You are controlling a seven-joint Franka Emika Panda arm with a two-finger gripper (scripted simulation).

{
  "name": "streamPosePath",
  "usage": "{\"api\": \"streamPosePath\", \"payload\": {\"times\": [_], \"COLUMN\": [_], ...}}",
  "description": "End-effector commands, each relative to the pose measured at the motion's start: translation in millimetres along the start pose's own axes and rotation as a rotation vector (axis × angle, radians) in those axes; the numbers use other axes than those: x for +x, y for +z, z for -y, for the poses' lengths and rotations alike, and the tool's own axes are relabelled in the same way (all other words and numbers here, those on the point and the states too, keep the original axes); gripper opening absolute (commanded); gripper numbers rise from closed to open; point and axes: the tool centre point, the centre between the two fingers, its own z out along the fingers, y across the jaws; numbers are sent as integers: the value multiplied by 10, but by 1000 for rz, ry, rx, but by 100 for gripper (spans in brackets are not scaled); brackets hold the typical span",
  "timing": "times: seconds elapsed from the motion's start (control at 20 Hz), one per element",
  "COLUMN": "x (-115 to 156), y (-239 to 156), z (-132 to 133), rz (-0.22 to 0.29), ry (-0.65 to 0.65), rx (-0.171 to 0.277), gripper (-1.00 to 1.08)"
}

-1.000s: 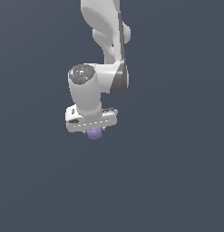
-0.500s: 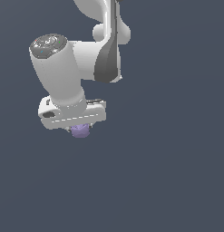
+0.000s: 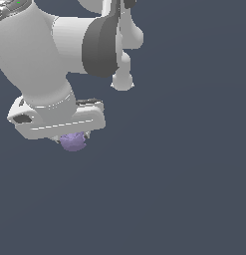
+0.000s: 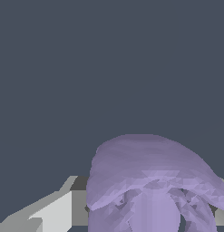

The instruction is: Pick up the object and move it to a goal position.

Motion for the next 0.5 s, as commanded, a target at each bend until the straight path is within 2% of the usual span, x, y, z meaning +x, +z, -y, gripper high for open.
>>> {"api": "streamPosePath", "payload": {"times": [0.0, 0.45], "x": [46, 162], "y": [-114, -382], "z": [-67, -230], "rz": [1, 1], "ry": [0, 0], "rx": [0, 0], "gripper": [-100, -100]}}
